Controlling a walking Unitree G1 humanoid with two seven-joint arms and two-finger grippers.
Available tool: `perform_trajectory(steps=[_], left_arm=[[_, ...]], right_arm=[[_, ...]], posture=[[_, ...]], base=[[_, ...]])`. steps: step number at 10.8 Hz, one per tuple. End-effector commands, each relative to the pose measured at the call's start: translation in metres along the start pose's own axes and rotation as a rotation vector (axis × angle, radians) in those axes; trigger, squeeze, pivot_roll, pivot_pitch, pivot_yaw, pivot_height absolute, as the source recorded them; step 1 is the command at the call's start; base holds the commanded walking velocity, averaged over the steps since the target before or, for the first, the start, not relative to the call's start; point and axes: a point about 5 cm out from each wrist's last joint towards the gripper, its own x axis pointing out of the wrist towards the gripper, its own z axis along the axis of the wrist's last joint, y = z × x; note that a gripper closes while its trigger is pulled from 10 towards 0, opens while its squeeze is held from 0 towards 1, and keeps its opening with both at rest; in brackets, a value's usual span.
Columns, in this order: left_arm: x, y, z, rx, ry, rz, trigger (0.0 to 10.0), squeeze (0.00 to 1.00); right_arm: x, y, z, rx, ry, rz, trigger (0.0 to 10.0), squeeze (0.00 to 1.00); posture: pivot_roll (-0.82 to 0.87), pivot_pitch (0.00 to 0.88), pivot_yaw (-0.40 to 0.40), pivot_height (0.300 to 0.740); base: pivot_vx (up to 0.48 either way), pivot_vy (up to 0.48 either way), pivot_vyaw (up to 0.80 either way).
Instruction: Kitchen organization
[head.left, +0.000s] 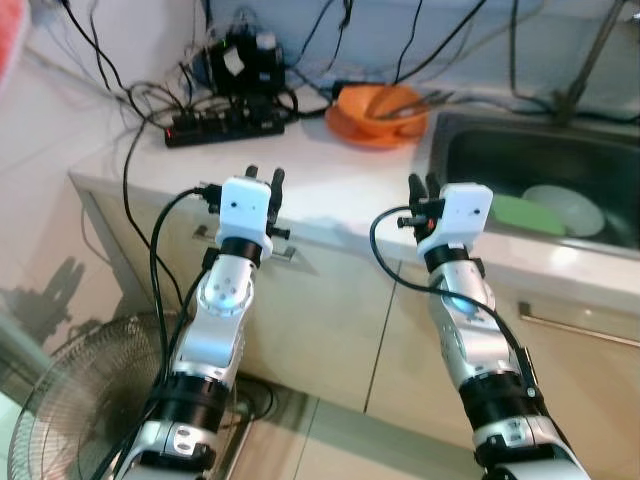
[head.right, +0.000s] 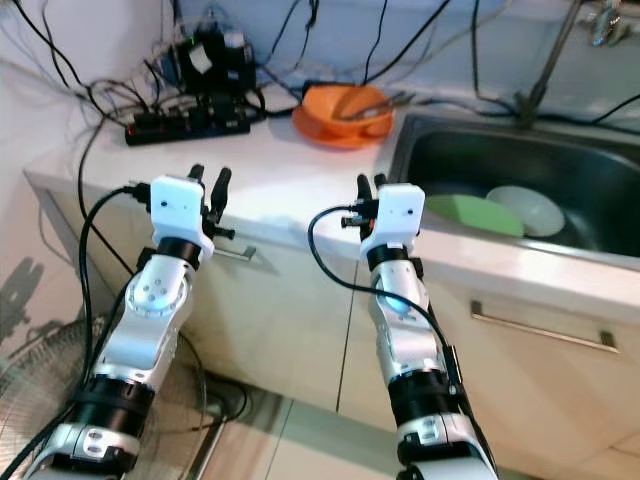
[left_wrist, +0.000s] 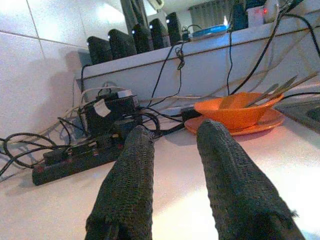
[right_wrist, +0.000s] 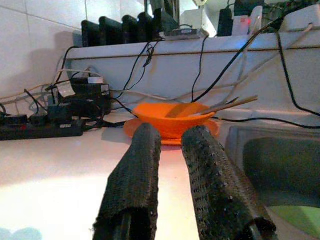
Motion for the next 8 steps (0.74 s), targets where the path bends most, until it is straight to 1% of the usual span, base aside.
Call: perform_trajectory(steps=[1, 6, 8], left_arm=[[0.0009, -0.0011, 0.0033, -0.005, -0.015, -0.005, 10.0, 0.0], [0.0017, -0.0003, 0.0039, 0.001, -0.016, 0.0, 10.0, 0.0], [0.002, 0.0028, 0.0049, 0.004, -0.019, 0.011, 10.0, 0.0]], right_arm=[[0.0029, -0.0016, 0.0043, 0.015, -0.013, -0.006, 10.0, 0.0], [0.0022, -0.0001, 0.0059, 0.001, -0.03, 0.004, 10.0, 0.0], [0.0028, 0.0006, 0.0057, 0.009, -0.028, 0.009, 10.0, 0.0]], posture=[[0.13, 0.0, 0.03, 0.74], [0.13, 0.007, 0.029, 0.74], [0.14, 0.012, 0.028, 0.74]], base=[[0.0, 0.0, -0.57], [0.0, 0.0, 0.0], [0.0, 0.0, 0.0]])
